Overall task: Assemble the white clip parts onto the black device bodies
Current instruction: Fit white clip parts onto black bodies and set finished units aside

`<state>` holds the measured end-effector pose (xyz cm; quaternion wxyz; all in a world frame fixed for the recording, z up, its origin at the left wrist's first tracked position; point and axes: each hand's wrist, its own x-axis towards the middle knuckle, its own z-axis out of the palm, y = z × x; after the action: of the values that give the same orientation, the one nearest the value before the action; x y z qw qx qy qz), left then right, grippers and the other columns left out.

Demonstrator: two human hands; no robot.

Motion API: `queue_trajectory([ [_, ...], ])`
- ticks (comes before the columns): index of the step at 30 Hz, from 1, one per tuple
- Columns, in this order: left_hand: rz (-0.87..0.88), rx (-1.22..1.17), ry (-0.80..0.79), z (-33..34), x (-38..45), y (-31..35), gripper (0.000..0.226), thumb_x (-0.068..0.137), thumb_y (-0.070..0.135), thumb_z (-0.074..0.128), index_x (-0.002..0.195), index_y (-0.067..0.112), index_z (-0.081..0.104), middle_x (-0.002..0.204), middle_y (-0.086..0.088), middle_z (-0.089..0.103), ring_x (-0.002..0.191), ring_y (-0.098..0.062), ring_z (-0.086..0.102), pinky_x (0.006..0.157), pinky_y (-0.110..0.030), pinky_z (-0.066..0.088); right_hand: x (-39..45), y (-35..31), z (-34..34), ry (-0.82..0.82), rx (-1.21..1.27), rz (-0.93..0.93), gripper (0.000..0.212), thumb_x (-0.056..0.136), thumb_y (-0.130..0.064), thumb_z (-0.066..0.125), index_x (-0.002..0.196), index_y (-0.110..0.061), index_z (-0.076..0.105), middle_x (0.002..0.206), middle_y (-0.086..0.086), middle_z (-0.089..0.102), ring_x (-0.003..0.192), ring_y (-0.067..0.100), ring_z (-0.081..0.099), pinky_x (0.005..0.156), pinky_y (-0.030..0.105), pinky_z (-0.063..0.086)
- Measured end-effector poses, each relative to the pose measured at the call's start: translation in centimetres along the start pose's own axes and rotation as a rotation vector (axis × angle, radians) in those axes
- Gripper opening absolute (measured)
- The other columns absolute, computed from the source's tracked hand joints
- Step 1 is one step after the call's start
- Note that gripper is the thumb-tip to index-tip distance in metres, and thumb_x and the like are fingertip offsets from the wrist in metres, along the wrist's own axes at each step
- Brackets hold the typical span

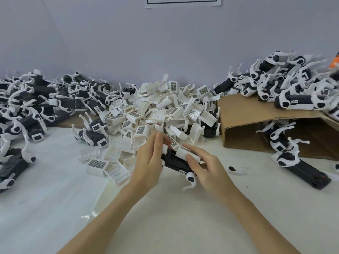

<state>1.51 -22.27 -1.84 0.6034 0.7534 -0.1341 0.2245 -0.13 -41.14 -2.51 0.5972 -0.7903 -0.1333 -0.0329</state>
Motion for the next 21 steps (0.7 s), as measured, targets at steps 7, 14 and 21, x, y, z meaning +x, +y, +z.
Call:
queue_trajectory([
  [7, -0.01, -0.027, 0.001, 0.0, 0.1, -0.1, 0.055, 0.109, 0.059, 0.026, 0.1, 0.023, 0.067, 0.091, 0.006, 0.072, 0.092, -0.018, 0.067, 0.082, -0.019, 0.05, -0.5, -0.7, 0.4, 0.018, -0.027, -0.086, 0.031, 0.107, -0.037, 0.053, 0.136, -0.034, 0.064, 0.128, -0.018, 0.07, 0.12, 0.009, 0.066, 0.103, 0.035, 0.052],
  [14, -0.022, -0.032, 0.002, 0.1, 0.1, 0.1, 0.054, 0.108, 0.059, 0.028, 0.097, 0.024, 0.068, 0.094, 0.005, 0.071, 0.095, -0.018, 0.067, 0.085, -0.027, 0.051, -0.7, -0.5, 1.4, -0.002, -0.225, -0.245, 0.049, 0.103, -0.03, 0.065, 0.15, -0.031, 0.053, 0.135, -0.018, 0.06, 0.131, 0.005, 0.054, 0.105, 0.017, 0.043],
  [21, -0.041, 0.008, -0.032, 0.2, -0.1, 0.5, 0.047, 0.11, 0.054, 0.03, 0.101, 0.025, 0.065, 0.096, 0.003, 0.068, 0.094, -0.018, 0.064, 0.085, -0.034, 0.051, -0.9, -0.2, 1.8, 0.053, -0.672, -0.386, 0.076, 0.092, -0.022, 0.079, 0.158, -0.025, 0.042, 0.141, -0.011, 0.057, 0.124, 0.017, 0.054, 0.105, 0.035, 0.047],
])
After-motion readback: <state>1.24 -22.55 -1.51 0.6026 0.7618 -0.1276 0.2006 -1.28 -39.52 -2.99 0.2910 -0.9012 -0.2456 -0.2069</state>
